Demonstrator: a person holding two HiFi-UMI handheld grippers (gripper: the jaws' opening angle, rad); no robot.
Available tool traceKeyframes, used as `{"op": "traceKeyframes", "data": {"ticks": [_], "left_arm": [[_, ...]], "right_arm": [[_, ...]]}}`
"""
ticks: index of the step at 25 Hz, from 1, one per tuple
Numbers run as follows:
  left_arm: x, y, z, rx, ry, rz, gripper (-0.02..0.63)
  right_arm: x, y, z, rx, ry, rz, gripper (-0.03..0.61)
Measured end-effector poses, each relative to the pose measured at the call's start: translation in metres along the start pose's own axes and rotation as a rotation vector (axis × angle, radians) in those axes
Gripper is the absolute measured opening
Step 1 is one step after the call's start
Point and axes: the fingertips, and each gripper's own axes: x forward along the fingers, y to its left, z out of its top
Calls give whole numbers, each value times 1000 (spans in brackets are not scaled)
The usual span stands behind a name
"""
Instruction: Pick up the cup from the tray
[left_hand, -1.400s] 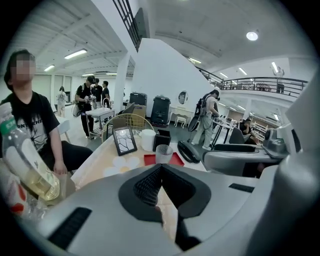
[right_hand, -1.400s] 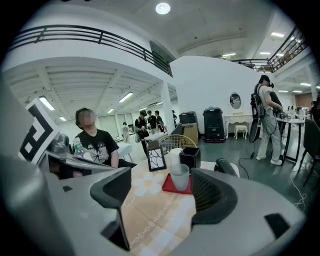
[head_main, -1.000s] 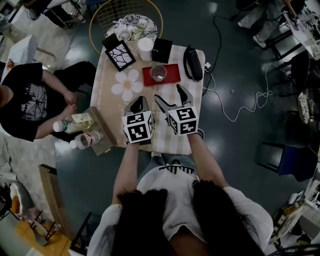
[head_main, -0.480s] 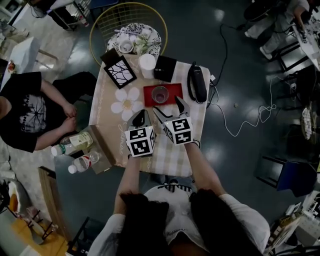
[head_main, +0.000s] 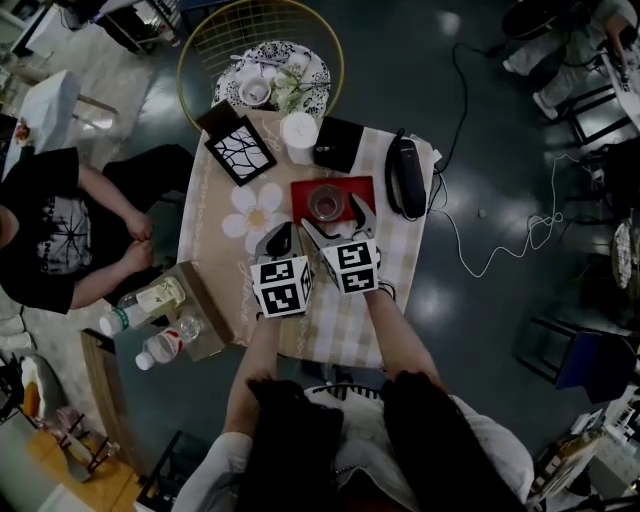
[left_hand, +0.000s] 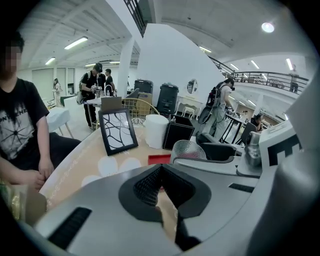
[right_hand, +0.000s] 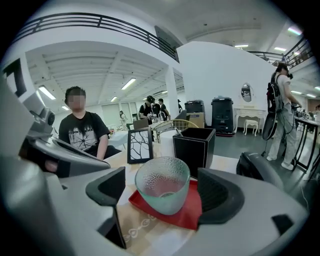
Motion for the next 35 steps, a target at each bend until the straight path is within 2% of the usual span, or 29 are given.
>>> {"op": "traceKeyframes", "data": {"ticks": [8, 15, 18, 20, 35], "left_arm": [[15, 3, -7, 1, 32, -4, 6], [22, 4, -9, -10, 40, -9, 6], [21, 3, -9, -16, 38, -25, 6], [21, 4, -9, -17, 36, -27, 5], [15, 0, 0, -24, 15, -28, 6]], "right_arm": [[21, -6, -11, -38, 32, -25, 431], [33, -8, -20, -135, 97, -35, 430], [32, -8, -19, -164, 89, -50, 426], [33, -8, -18, -159, 74, -52, 399], [18, -7, 0, -120, 24, -23, 396]]}}
